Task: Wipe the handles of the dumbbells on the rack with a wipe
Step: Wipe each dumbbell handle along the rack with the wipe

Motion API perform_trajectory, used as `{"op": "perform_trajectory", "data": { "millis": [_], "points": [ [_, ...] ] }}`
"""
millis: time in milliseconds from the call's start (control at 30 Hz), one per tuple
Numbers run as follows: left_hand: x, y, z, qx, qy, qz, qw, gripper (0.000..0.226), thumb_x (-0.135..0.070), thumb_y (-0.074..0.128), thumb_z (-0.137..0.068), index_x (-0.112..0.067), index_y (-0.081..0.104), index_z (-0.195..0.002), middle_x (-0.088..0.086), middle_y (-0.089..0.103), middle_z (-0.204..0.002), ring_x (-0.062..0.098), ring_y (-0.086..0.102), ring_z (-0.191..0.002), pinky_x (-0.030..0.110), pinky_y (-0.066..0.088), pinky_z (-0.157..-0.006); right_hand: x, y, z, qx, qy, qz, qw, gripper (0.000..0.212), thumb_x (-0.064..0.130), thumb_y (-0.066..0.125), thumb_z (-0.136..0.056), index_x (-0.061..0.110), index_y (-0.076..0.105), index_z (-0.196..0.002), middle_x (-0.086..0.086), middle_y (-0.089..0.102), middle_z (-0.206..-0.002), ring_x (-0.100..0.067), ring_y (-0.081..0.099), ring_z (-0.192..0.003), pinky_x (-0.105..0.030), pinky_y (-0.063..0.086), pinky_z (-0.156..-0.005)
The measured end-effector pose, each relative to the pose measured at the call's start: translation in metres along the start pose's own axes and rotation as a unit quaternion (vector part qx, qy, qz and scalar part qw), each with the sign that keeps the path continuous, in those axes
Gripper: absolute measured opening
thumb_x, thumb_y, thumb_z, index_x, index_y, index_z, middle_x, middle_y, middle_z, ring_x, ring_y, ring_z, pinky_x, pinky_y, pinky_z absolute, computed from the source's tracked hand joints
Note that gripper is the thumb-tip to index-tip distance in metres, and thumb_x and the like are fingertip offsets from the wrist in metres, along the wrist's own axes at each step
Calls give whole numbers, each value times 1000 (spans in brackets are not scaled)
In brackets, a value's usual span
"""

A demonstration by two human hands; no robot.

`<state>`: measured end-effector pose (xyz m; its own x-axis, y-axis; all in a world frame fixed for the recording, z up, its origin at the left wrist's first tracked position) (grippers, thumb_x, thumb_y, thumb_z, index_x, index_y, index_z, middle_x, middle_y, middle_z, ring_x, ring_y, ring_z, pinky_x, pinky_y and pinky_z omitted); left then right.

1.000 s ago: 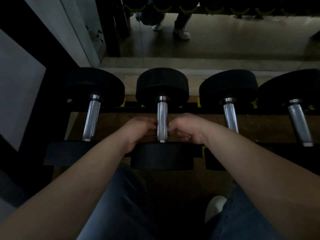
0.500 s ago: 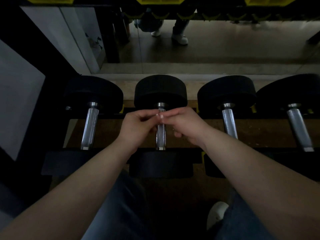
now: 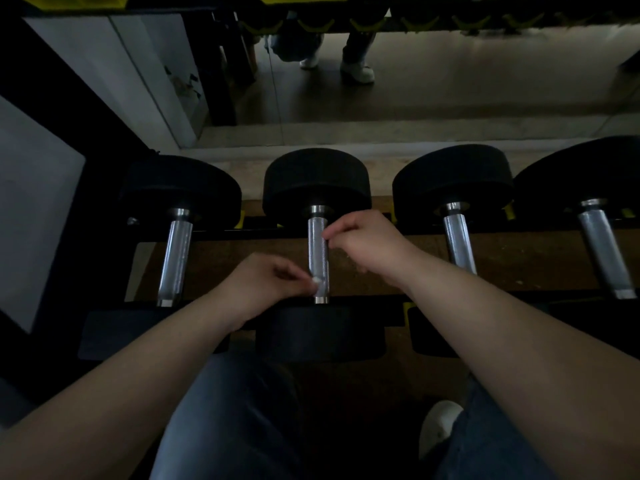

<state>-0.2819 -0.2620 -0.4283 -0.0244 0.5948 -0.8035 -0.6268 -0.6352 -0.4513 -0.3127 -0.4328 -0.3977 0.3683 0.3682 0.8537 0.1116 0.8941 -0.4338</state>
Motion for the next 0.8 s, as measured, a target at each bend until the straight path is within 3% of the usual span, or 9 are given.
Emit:
{"op": "perform_trajectory", "data": {
  "millis": [133,300,400,500,567,700,800],
  "points": [
    [-16,-6,-17,-69,1,109,992,14,-22,86,-76,-17,78,-86,-4,73,-72,4,61,-61,16,52,-59,1,-1,-3,-8,-1,3,1000,13,21,63,-94,28,73,-96,3,70,-93,-10,59,-68,-21,41,-47],
    [-30,-14,-44,-144,9,196,970,17,-21,85,-78,-13,76,-91,-1,72,-71,3,59,-54,16,49,-53,-2,-4,-4,-24,0,-4,1000,12,23,63,-94,27,73,-100,5,64,-80,-9,57,-65,-20,39,-48],
    [-18,-9,-36,-84,-41,180,979,29,-32,88,-70,-15,79,-92,-3,71,-69,5,58,-57,20,50,-55,-3,-4,-3,-14,7,-2,1000,12,22,63,-94,28,73,-98,5,65,-86,-9,57,-70,-20,40,-48],
    [2,1,-12,31,-94,70,993,40,-44,90,-60,-20,81,-91,-6,73,-72,7,64,-65,22,50,-63,-3,0,-3,-4,10,4,1000,16,16,64,-90,29,72,-94,2,69,-92,-11,59,-70,-20,40,-45],
    [5,7,2,59,-87,3,994,34,-43,90,-63,-23,82,-89,-7,77,-80,7,71,-74,18,52,-67,-3,1,-3,-3,12,3,1000,18,13,64,-88,29,71,-92,1,71,-94,-12,59,-69,-20,40,-44],
    [-16,-2,-8,-56,-13,70,996,14,-27,83,-79,-17,80,-88,-2,72,-70,2,61,-57,10,48,-55,-2,1,-4,-4,14,5,1000,17,14,63,-89,27,71,-94,0,69,-94,-14,61,-75,-22,41,-45],
    [-26,-12,-31,-131,5,186,974,15,-22,80,-83,-12,77,-93,3,73,-76,7,63,-63,16,53,-61,-2,1,-2,-11,14,9,1000,14,17,62,-92,27,71,-97,2,69,-93,-13,61,-77,-22,42,-49]
  ]
}}
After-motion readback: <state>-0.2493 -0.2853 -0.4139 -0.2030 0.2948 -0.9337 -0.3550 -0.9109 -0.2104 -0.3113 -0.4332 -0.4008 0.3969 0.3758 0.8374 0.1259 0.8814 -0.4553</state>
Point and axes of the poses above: each hand's wrist, its own z-axis away from the middle knuckle, its own y-axis out of the palm, x = y × z, the point moved 8 cm from there along -z, towards the middle knuckle
